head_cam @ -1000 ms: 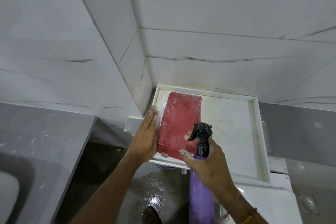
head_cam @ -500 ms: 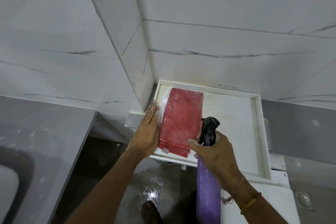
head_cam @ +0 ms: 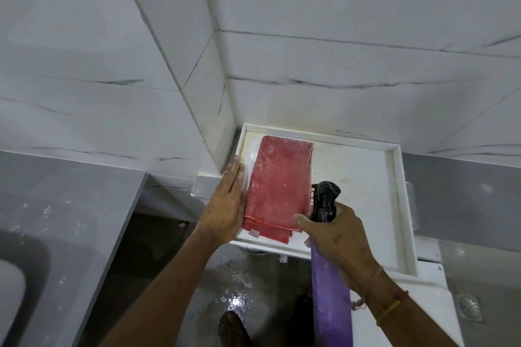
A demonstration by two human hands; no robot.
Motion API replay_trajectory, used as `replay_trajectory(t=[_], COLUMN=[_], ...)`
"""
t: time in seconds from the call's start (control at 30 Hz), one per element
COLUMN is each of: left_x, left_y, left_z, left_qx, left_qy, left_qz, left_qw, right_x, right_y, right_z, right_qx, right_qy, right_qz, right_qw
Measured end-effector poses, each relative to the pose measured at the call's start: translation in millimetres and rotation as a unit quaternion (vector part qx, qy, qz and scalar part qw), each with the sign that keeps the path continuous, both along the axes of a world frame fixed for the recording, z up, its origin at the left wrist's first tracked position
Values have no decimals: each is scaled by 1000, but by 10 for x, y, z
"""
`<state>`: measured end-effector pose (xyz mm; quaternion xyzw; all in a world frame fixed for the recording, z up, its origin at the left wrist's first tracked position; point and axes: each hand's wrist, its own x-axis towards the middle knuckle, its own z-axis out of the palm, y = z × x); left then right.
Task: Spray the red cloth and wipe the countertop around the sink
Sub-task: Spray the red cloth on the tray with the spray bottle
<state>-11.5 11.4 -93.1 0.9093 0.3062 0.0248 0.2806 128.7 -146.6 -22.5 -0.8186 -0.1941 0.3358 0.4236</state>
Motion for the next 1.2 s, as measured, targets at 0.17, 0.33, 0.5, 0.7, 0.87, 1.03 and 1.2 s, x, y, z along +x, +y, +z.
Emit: replay_trajectory(t=[0.17,0.33,0.5,0.7,0.87,1.03,1.2], left_x=[14,8,10,10,5,12,9], left_y=[-2,4,0,0,2,5,7], left_z=[-5,-16,-17,-26,-32,-47,-50], left_qx=[-5,5,1,0,4,8,7], left_qy=[6,11,4,5,2,-2,-1], left_qz=[6,6,4,5,6,9,12], left_qw=[1000,1000,1000,1000,1000,1000,1000], right_x=[18,14,24,94,117,157,154], right_y=[-10,-37,-76,-86,-70,-69,-59], right_z=[26,34,44,63,75,65,45], right_qx=[16,-6,-15,7,4,-3,-12], right_qy=[55,10,8,8,14,17,22], right_qz=[4,-1,12,-27,-15,-17,-2], right_qw=[998,1000,1000,1000,1000,1000,1000])
